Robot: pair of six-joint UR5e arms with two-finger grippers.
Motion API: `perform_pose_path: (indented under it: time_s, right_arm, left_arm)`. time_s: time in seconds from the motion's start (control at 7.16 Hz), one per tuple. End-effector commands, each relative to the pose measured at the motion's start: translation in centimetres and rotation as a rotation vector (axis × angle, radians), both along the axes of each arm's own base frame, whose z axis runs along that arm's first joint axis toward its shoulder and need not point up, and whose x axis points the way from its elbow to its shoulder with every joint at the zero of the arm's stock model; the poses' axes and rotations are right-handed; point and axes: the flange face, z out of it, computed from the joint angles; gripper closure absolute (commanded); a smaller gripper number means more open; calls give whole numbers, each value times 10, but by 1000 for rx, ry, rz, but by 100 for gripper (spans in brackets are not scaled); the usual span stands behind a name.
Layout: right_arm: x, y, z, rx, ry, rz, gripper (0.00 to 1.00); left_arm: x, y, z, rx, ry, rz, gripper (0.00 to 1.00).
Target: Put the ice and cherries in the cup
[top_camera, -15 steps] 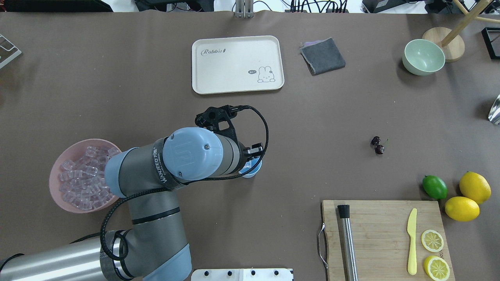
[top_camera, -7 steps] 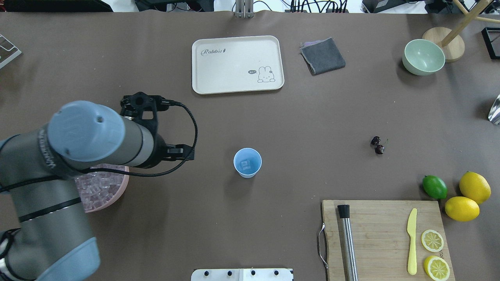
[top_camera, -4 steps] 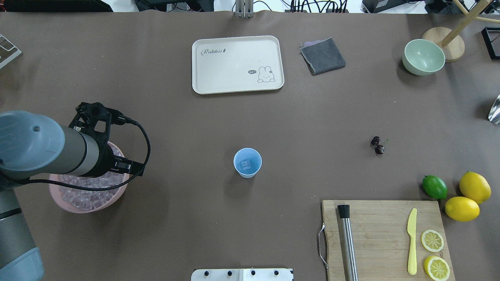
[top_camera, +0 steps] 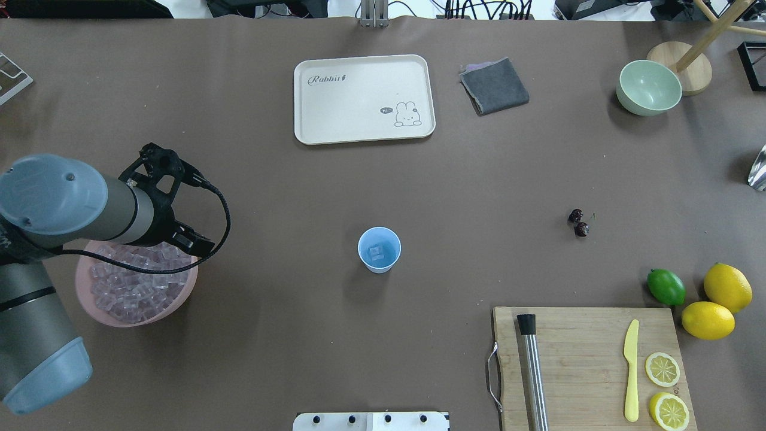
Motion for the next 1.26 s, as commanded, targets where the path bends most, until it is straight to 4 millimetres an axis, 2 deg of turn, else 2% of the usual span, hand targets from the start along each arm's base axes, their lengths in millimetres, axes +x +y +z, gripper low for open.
perform_pose_path:
  time_s: [0.0,0.28,0.56,0.84,0.98,1.12]
  right_arm:
    - [0,0,0,0,0,0,0]
    - [-2,-1,0,0,-2,-5,0]
    - [-2,-1,0,-1,-1,-5,0]
    - [-3,-2,0,-6,-1,-1,0]
    - [-4,-2,0,-6,-1,-3,0]
    - [-4,-2,0,-6,-3,-4,0]
  left_arm:
    - [-22,-32,21,-19,33,113,3]
    - [-22,-32,43,-27,37,116,7]
    - [-23,-21,53,-87,61,163,22]
    - [-27,-17,50,-91,69,158,27]
    - [-26,-18,50,-100,69,151,34]
    - [-22,-19,48,-123,76,130,34]
